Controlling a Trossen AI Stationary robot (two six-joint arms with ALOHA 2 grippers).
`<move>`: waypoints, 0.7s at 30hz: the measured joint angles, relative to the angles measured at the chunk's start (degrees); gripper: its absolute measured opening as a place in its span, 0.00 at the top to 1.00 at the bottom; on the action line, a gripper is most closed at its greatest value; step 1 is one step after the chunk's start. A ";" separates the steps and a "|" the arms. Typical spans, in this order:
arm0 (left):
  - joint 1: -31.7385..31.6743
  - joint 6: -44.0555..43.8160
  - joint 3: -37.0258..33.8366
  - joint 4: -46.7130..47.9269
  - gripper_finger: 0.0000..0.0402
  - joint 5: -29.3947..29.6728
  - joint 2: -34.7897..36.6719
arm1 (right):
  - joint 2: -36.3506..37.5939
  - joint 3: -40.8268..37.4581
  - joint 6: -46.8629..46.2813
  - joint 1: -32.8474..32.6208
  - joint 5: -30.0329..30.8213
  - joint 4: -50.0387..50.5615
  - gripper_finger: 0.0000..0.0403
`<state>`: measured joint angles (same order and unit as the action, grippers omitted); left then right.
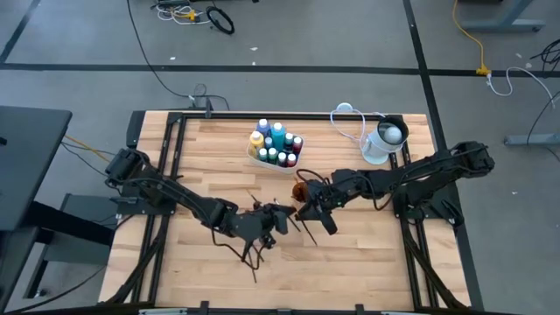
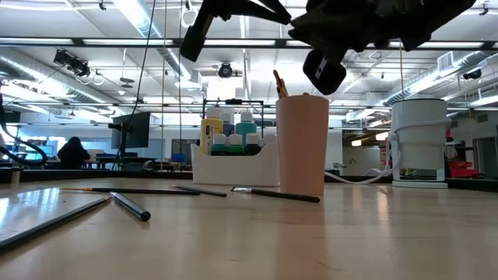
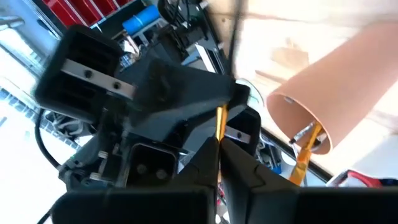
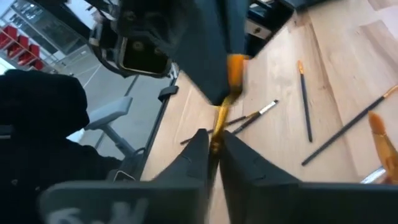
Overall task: Pick & Place Paint Supplies
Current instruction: Put the black paint brush into the orange cup
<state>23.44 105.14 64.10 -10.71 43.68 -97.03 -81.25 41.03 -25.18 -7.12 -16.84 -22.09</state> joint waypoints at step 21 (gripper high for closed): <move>7.20 -33.36 -0.04 -3.21 0.83 10.92 4.18 | 12.89 0.05 11.03 4.55 6.46 4.79 0.97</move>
<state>30.64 71.78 64.05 -13.92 54.60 -92.85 -68.36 41.08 -14.15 -2.57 -10.39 -17.30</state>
